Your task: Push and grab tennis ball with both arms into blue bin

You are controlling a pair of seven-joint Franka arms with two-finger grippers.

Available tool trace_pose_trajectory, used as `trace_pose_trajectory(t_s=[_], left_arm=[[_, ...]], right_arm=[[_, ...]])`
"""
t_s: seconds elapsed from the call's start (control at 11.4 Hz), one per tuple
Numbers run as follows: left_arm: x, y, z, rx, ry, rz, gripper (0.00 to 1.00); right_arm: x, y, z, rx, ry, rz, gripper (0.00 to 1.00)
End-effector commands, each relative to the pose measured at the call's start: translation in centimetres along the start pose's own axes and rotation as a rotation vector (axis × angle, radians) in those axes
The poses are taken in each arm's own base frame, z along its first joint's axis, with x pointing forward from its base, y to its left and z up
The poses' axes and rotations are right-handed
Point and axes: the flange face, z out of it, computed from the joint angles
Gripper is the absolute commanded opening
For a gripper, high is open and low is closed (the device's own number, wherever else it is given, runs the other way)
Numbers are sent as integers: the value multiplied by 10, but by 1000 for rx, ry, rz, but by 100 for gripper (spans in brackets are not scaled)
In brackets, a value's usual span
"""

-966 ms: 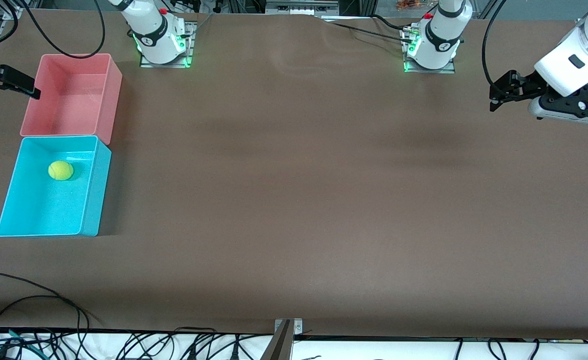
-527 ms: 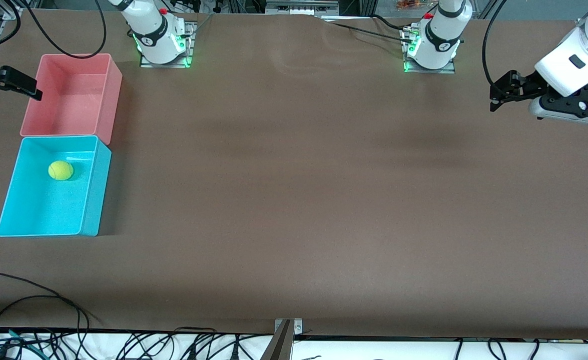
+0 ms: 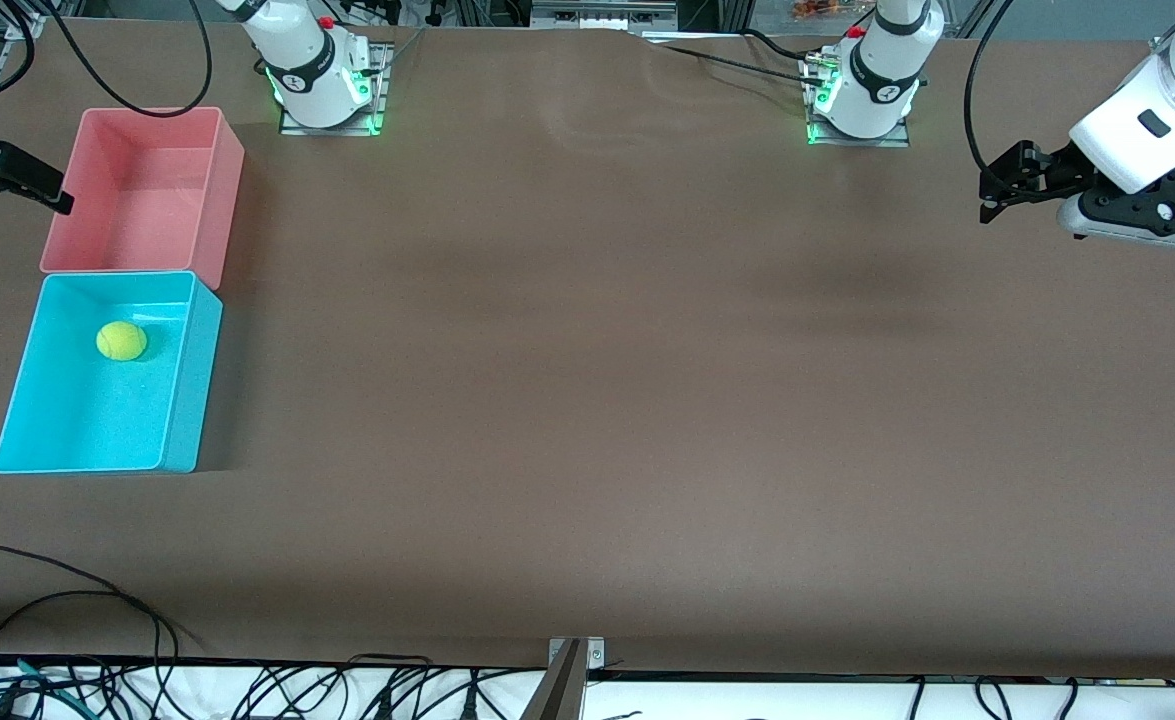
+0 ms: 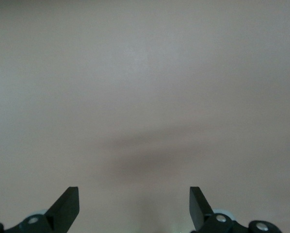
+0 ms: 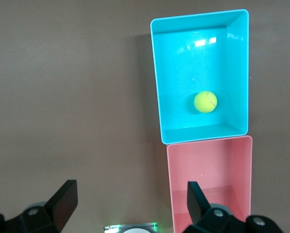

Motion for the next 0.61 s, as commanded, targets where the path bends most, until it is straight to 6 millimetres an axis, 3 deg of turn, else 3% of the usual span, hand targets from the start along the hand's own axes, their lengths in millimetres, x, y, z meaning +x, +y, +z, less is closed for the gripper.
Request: trace_pose_trajectory(t_s=[0.0, 0.53], left_arm=[[1, 0, -4, -26, 2, 4, 100], [1, 0, -5, -25, 3, 5, 100]], right_arm=[[-4, -2, -1, 3, 21, -8, 100], [-2, -4, 4, 33, 24, -8, 100]])
